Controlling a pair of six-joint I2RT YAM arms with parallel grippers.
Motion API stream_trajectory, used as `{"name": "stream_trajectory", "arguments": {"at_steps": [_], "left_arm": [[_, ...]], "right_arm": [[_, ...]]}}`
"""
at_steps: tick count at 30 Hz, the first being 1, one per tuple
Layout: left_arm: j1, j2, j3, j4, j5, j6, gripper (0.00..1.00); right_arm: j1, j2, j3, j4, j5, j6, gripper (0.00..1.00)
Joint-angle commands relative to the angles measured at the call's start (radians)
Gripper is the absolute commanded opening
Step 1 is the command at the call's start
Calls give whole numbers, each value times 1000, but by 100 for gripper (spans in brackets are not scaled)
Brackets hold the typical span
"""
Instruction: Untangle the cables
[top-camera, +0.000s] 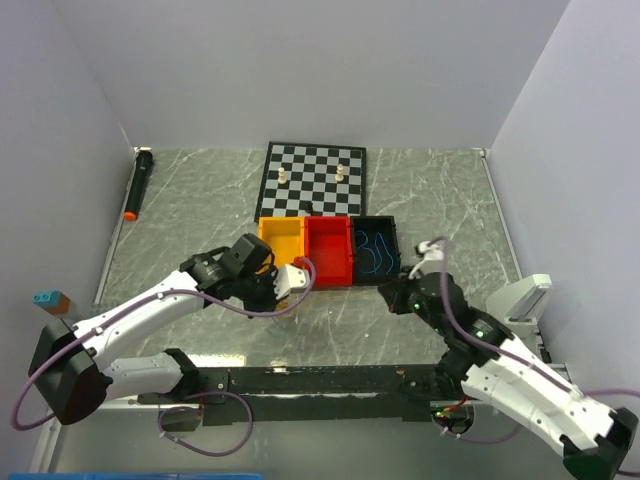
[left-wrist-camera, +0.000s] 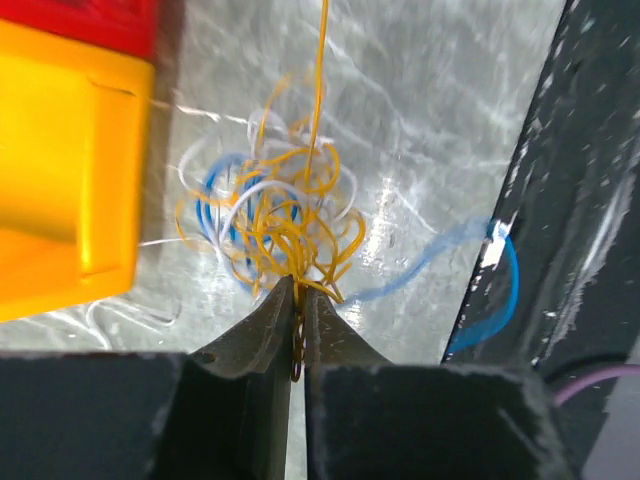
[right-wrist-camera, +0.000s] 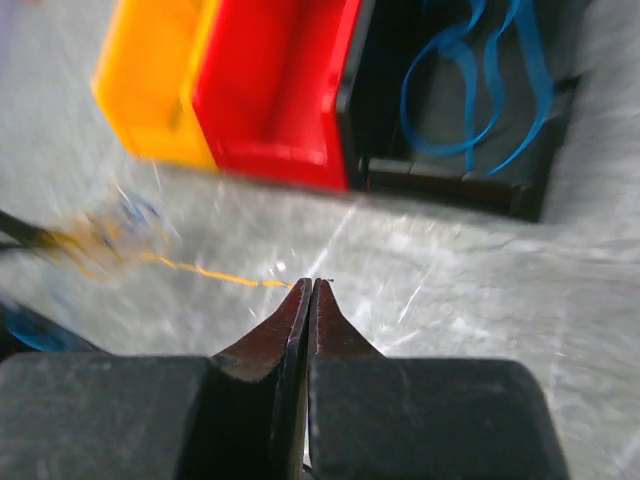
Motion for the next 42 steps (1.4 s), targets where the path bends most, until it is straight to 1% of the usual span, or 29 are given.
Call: {"name": "stream_trajectory", "arguments": {"at_steps": [1, 2, 4, 7, 8, 10, 12, 13, 14, 16, 17, 18, 19, 21, 22, 24, 27, 29, 32, 36, 38, 39, 40, 42], "left_arm": [[4, -12, -77, 13, -102, 58, 14], [4, -8, -89, 22, -110, 58, 16], [4, 3, -103, 35, -113, 55, 25], [4, 3, -105, 41, -105, 52, 26], [3, 3, -108, 47, -107, 50, 28], [4, 3, -106, 47, -102, 46, 38], [3, 3, -90, 38, -93, 38, 42], [4, 0, -77, 36, -92, 30, 42], [4, -3, -65, 38, -90, 21, 45], [3, -4, -39, 44, -73, 0, 46], [4, 0, -25, 48, -63, -10, 46], [4, 9, -10, 54, -55, -17, 46], [3, 23, 7, 64, -52, -25, 46], [4, 64, 62, 71, -44, -36, 47], [3, 89, 91, 70, -32, -33, 47], [0, 147, 152, 68, -9, -30, 47], [-17, 250, 243, 67, 32, -40, 47], [-37, 328, 278, 70, 54, -45, 46], [-68, 390, 279, 113, 79, -49, 46], [-80, 448, 271, 153, 170, -88, 47], [-80, 462, 265, 177, 207, -102, 48], [-80, 469, 259, 194, 220, -114, 48], [-82, 473, 256, 209, 223, -123, 49], [-82, 483, 254, 248, 232, -141, 50]], "right_arm": [[-24, -58, 136, -198, 288, 46, 0], [-26, -53, 153, -221, 302, 48, 0], [-27, -26, 179, -264, 314, 57, 0], [-27, 6, 204, -364, 366, 126, 0], [-27, -4, 199, -353, 356, 112, 0], [-26, -30, 178, -301, 296, 72, 0], [-27, -9, 181, -292, 250, 63, 0], [-27, 6, 185, -304, 241, 60, 0], [-26, 28, 193, -307, 216, 51, 0], [-24, 55, 202, -324, 173, 45, 0], [-21, 65, 205, -329, 160, 39, 8], [-17, 72, 211, -350, 169, 51, 19], [-14, 80, 222, -376, 188, 64, 35], [-10, 92, 260, -430, 243, 77, 59], [-7, 95, 280, -445, 265, 80, 68], [-6, 89, 325, -439, 296, 66, 79], [-7, 97, 360, -404, 301, 55, 80], [-6, 114, 344, -326, 241, 32, 79], [-6, 149, 266, -179, 92, 8, 77], [-6, 224, 135, 11, -76, 6, 74], [-4, 262, 83, 110, -144, -3, 73], [-6, 285, 58, 159, -147, 0, 73], [-6, 311, 48, 185, -188, -3, 72], [-6, 367, 37, 219, -198, -3, 70]]}}
